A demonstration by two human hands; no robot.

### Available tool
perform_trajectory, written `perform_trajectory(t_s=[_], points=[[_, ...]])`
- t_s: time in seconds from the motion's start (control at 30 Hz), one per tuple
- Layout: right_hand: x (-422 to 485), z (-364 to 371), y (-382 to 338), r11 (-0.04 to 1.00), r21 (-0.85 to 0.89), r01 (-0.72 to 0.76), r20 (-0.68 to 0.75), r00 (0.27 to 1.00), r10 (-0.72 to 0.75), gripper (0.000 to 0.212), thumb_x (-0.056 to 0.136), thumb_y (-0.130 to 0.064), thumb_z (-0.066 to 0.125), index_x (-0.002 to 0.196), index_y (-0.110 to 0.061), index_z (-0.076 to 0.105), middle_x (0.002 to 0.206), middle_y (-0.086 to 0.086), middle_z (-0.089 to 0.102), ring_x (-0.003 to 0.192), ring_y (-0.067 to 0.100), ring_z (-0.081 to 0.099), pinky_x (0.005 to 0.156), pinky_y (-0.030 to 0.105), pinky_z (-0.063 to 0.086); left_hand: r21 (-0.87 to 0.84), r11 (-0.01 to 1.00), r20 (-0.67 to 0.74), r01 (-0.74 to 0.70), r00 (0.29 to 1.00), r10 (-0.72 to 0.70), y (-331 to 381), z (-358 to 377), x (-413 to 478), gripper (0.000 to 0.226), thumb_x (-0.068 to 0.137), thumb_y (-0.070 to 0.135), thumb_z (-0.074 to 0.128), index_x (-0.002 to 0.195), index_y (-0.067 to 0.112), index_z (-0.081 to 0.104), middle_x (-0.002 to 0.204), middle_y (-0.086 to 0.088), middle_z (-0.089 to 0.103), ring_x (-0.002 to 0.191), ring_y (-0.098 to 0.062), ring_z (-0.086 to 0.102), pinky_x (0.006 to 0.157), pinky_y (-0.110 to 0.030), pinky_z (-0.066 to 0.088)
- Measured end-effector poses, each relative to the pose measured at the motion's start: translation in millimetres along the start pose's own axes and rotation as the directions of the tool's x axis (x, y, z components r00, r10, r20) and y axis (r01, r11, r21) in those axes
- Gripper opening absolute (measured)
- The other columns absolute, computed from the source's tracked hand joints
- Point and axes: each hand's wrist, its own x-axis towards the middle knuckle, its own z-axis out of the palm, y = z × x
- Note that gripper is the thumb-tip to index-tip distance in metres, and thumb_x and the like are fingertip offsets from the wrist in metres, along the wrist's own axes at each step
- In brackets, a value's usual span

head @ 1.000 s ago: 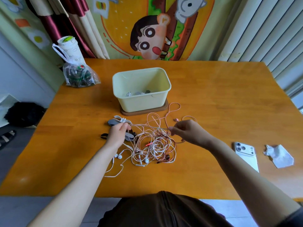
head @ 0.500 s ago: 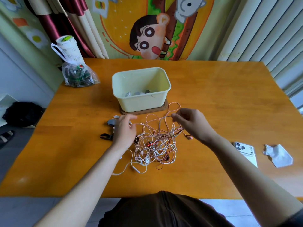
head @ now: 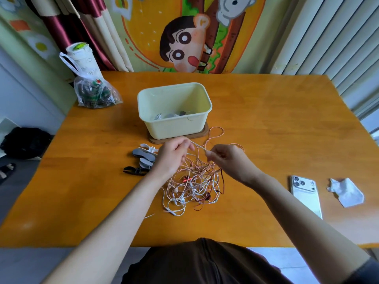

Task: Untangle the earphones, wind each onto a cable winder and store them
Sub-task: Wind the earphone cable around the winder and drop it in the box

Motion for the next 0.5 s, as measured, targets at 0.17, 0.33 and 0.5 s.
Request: perform_trajectory(t_s=[0.17,0.33,0.5], points=[[2.1,-2.0,8.7,0.997,-0.055,-0.045,-0.019,0.999,0.044,0.023,0.094,-0.030,0.056,0.074,-0.021,0.062,0.060,-0.006,0.053,0.057,0.013,0.046,0.052,0.023,0.033,-0.043,0.997,-0.181,0.062,0.981,-0.068,-13.6,-16.6,4.4,0.032,0.103,0.016,0.039,0.077,0.016,0.058,0.054,0.002,0.039,0.044,-0.001,0.039,0.050,-0.016,0.038],[-5.0,-7.2,25.9,0.985,-0.118,-0.128,0.013,0.991,0.130,0.020,0.093,-0.026,0.057,0.075,-0.022,0.063,0.065,0.001,0.057,0.057,0.015,0.048,0.050,0.019,0.032,-0.144,0.978,-0.343,0.154,0.919,-0.195,-37.7,-28.0,7.4,0.034,0.103,0.014,0.037,0.075,0.015,0.056,0.047,0.006,0.038,0.039,-0.002,0.036,0.055,-0.022,0.035],[-8.1,-9.6,21.5,0.981,-0.138,-0.137,0.071,0.986,0.148,0.021,0.094,-0.027,0.056,0.082,-0.015,0.069,0.070,-0.003,0.061,0.065,0.006,0.054,0.057,0.016,0.039,-0.301,0.926,-0.384,0.228,0.860,-0.336,-46.2,-24.6,8.3,0.034,0.103,0.016,0.039,0.075,0.014,0.057,0.052,0.000,0.039,0.049,-0.012,0.037,0.055,-0.022,0.035]])
